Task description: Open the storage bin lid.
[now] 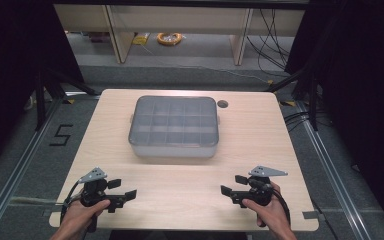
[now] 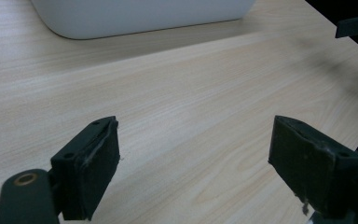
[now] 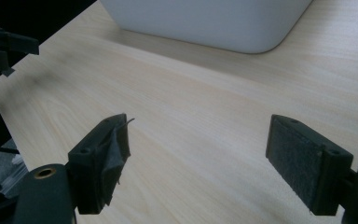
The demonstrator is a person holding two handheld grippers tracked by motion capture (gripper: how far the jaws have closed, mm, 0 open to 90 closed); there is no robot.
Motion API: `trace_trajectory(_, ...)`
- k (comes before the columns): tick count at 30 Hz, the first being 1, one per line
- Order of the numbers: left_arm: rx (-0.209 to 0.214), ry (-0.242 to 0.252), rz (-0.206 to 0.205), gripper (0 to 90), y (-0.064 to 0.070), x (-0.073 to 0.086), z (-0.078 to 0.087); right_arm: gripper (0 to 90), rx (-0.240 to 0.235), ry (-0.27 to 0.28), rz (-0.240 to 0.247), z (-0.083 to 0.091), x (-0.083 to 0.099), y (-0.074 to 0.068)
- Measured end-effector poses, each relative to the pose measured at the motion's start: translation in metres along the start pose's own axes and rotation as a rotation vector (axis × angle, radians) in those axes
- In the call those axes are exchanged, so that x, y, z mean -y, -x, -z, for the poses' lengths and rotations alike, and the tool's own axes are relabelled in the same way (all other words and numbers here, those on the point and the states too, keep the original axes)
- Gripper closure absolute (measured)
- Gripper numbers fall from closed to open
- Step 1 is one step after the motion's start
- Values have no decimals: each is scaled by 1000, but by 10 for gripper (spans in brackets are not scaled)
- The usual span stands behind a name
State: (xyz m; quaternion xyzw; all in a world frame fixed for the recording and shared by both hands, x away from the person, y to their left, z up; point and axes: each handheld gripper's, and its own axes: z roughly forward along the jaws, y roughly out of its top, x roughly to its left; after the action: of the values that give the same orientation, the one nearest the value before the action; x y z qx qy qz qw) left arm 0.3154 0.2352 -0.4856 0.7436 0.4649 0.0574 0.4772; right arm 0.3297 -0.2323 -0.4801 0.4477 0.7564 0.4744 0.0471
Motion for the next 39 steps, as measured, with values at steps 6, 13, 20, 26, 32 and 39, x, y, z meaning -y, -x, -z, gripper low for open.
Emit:
trace_trajectory(6, 0, 13, 11, 158, -4, -5, 0, 226, -8, 9, -9, -1, -7, 3)
trace_trajectory(13, -12, 26, 20, 158, -10, -13, 0, 235, -9, 29, -6, -4, -16, 9)
trace_trajectory(20, -21, 37, 28, 158, -14, -18, -3, 242, -34, 32, -42, -10, -22, 17)
trace_trajectory(26, -19, 43, 33, 158, -16, -22, -4, 249, -28, 36, -51, -14, -29, 19)
trace_trajectory(32, -38, 54, 39, 159, -19, -27, -7, 254, -24, 54, -60, -18, -42, 25)
trace_trajectory(39, -30, 45, 47, 159, -23, -33, -9, 255, -3, 63, -52, -24, -54, 33)
